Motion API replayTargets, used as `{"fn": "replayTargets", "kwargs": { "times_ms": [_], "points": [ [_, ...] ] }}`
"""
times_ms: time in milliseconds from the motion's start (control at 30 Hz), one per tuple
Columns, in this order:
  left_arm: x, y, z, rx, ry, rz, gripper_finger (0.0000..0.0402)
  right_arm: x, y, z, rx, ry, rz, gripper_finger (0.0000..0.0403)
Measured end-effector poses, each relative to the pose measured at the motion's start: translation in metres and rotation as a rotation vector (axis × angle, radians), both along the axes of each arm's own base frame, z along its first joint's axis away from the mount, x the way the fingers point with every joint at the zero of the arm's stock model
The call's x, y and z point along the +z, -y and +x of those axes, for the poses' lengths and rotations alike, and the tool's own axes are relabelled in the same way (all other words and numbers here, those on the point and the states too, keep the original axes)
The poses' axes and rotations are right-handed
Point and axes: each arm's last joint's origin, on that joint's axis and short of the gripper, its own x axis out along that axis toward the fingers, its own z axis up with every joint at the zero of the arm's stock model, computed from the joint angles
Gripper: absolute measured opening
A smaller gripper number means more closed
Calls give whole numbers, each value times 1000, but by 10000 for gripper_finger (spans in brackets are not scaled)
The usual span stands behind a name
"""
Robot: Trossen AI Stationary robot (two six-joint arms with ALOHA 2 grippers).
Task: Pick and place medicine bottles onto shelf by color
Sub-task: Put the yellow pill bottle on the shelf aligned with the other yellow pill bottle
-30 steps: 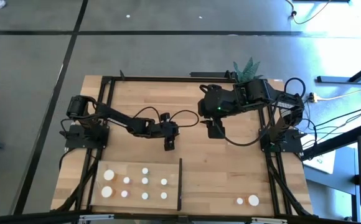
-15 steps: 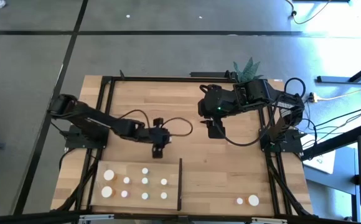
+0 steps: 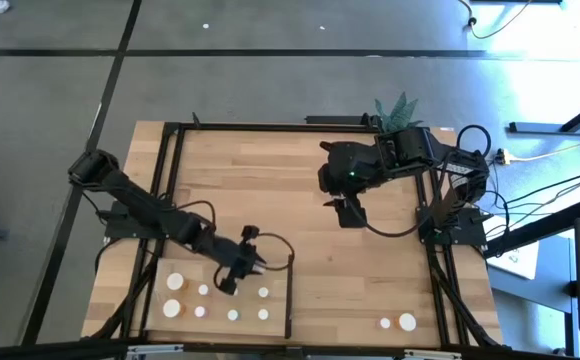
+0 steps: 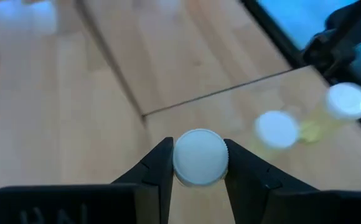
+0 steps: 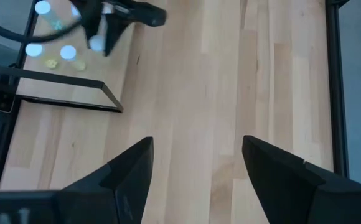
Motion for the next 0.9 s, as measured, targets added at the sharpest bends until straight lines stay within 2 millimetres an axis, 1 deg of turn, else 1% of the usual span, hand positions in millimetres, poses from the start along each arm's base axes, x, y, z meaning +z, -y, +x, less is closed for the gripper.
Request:
{"fn": "replayTargets", "kwargs": {
  "times_ms": [167,467,733,900],
  "points": [
    [-2,10,1,-31,26,-5,105,0,0,0,0,4,0,248],
    [-18,12,10,-22,10,40,105,0,0,0,0,5,0,248],
    [-19,11,11,-19,9,45,105,0,0,0,0,5,0,248],
    [-23,11,13,-12,1,51,105,0,0,0,0,5,-1,248]
  ]
}}
